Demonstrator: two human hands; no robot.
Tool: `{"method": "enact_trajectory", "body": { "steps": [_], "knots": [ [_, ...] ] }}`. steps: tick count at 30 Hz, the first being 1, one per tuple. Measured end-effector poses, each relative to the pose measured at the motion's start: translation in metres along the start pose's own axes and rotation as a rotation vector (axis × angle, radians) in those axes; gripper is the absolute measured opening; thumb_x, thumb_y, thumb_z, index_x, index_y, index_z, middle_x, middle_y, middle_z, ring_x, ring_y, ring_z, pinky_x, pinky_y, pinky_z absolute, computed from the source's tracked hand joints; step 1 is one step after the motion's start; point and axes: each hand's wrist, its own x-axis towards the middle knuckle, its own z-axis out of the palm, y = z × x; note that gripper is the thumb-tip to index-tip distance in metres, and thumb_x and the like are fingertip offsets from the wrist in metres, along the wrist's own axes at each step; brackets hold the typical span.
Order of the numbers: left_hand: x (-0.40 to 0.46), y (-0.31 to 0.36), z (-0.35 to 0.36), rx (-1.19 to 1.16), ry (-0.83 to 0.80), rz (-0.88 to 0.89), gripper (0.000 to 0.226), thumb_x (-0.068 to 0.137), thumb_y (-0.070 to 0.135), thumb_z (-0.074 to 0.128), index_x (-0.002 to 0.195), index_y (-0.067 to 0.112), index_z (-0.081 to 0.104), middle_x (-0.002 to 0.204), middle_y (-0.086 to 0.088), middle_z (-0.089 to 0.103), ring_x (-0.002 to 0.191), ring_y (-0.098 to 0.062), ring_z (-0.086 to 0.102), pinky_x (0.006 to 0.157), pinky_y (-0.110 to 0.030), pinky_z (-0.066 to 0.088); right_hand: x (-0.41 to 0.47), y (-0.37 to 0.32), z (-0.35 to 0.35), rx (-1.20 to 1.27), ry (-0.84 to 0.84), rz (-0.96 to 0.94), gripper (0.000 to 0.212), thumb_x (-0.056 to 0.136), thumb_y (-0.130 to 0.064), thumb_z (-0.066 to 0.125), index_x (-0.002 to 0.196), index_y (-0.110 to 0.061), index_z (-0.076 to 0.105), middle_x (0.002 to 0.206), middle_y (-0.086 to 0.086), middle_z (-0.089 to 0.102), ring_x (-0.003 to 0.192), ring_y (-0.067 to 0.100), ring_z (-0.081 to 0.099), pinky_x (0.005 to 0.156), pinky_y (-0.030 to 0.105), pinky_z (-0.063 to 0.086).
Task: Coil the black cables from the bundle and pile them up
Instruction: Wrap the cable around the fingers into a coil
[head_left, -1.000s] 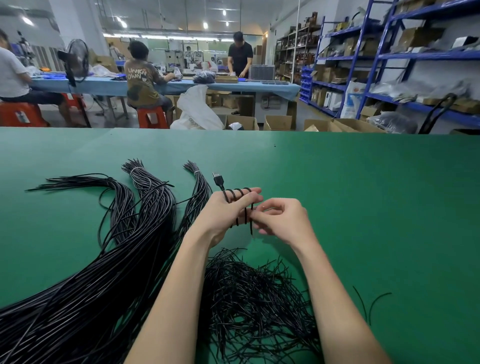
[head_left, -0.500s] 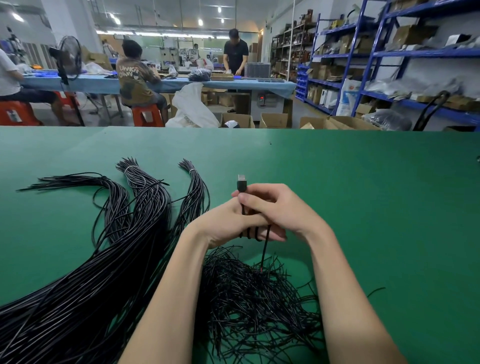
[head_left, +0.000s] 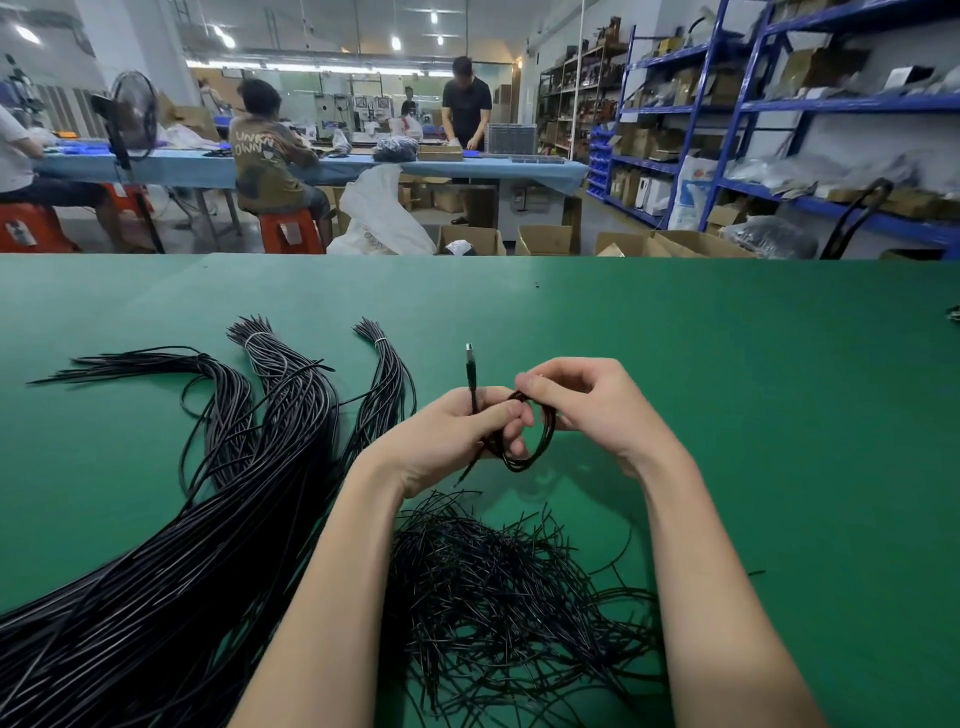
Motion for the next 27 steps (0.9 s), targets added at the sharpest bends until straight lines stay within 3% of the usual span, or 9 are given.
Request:
{"method": "enact_trajectory", "body": {
  "steps": [3, 6, 10, 13, 15, 17, 21, 24, 27],
  "knots": [
    [0.004, 0.002, 0.005, 0.055, 0.062, -0.031, 0.021, 0.107, 0.016, 0.044, 0.089, 0.014, 0.054, 0.068, 0.006, 0.043, 0.070, -0.015, 0.052, 0.089, -0.038, 0.049, 0.000, -0.001, -0.001, 0.030, -0.003, 0.014, 0.007, 0.092, -0.019, 0.075, 0.086, -0.017, 0.079, 0.080, 0.004, 0.076, 0.075, 0.008, 0.063, 0.073, 0.025, 0.059],
    [0.009, 0.002, 0.011, 0.043, 0.126, -0.074, 0.017, 0.106, 0.016, 0.043, 0.091, 0.014, 0.051, 0.066, 0.007, 0.039, 0.063, -0.012, 0.046, 0.105, -0.055, 0.047, 0.001, -0.003, 0.001, -0.070, 0.054, -0.060, 0.006, 0.090, -0.018, 0.077, 0.085, -0.019, 0.080, 0.079, -0.005, 0.078, 0.075, 0.001, 0.067, 0.071, 0.015, 0.054],
    [0.010, 0.003, 0.016, 0.124, 0.130, -0.074, 0.022, 0.104, 0.009, 0.044, 0.122, -0.001, 0.053, 0.085, -0.002, 0.038, 0.059, -0.005, 0.042, 0.086, -0.042, 0.060, 0.003, -0.006, 0.007, -0.112, 0.089, -0.064, 0.006, 0.087, -0.016, 0.077, 0.092, -0.013, 0.080, 0.087, 0.001, 0.079, 0.078, 0.010, 0.070, 0.069, 0.025, 0.054],
    [0.012, 0.003, 0.017, 0.238, 0.177, -0.059, 0.035, 0.107, 0.009, 0.034, 0.137, 0.008, 0.052, 0.109, -0.007, 0.056, 0.078, -0.012, 0.056, 0.069, -0.029, 0.058, 0.001, -0.011, 0.005, -0.082, -0.041, -0.002, 0.013, 0.091, -0.013, 0.073, 0.103, -0.011, 0.078, 0.099, 0.006, 0.078, 0.083, 0.011, 0.068, 0.064, 0.024, 0.055],
    [0.014, 0.003, 0.016, 0.366, 0.197, -0.037, 0.042, 0.106, 0.010, 0.030, 0.142, 0.017, 0.050, 0.133, -0.002, 0.060, 0.107, -0.020, 0.065, 0.066, -0.030, 0.058, -0.001, -0.013, 0.003, -0.037, -0.150, 0.030, 0.020, 0.089, -0.014, 0.076, 0.108, -0.013, 0.077, 0.107, 0.006, 0.075, 0.091, 0.009, 0.069, 0.068, 0.023, 0.058],
    [0.015, 0.003, 0.016, 0.514, 0.223, -0.016, 0.048, 0.101, 0.009, 0.031, 0.144, 0.022, 0.050, 0.139, 0.000, 0.059, 0.109, -0.024, 0.068, 0.064, -0.035, 0.060, -0.001, -0.012, 0.006, -0.013, -0.159, 0.043, 0.022, 0.084, -0.018, 0.082, 0.106, -0.016, 0.078, 0.106, 0.007, 0.075, 0.090, 0.009, 0.070, 0.070, 0.025, 0.060],
    [0.015, 0.004, 0.018, 0.581, 0.301, -0.022, 0.044, 0.104, 0.016, 0.030, 0.143, 0.021, 0.050, 0.123, -0.006, 0.063, 0.072, -0.023, 0.069, 0.069, -0.041, 0.063, 0.003, -0.005, 0.017, 0.012, 0.069, 0.034, 0.005, 0.089, -0.021, 0.077, 0.089, -0.017, 0.081, 0.091, 0.006, 0.078, 0.076, 0.011, 0.067, 0.060, 0.021, 0.054],
    [0.013, 0.009, 0.020, 0.292, 0.238, -0.091, 0.027, 0.104, 0.015, 0.035, 0.120, 0.008, 0.056, 0.094, -0.009, 0.051, 0.062, -0.020, 0.052, 0.063, -0.036, 0.060, 0.007, 0.002, 0.017, 0.020, 0.158, 0.040, 0.012, 0.090, -0.026, 0.076, 0.081, -0.019, 0.078, 0.075, 0.002, 0.075, 0.064, 0.010, 0.060, 0.056, 0.022, 0.050],
    [0.008, 0.017, 0.024, 0.070, 0.134, -0.139, 0.016, 0.103, 0.024, 0.046, 0.102, 0.011, 0.053, 0.085, -0.003, 0.040, 0.057, -0.018, 0.055, 0.060, -0.034, 0.056, 0.006, 0.007, 0.013, -0.076, 0.174, 0.001, 0.018, 0.092, -0.030, 0.073, 0.079, -0.018, 0.076, 0.064, -0.006, 0.070, 0.057, 0.009, 0.056, 0.056, 0.021, 0.048]
  ]
}}
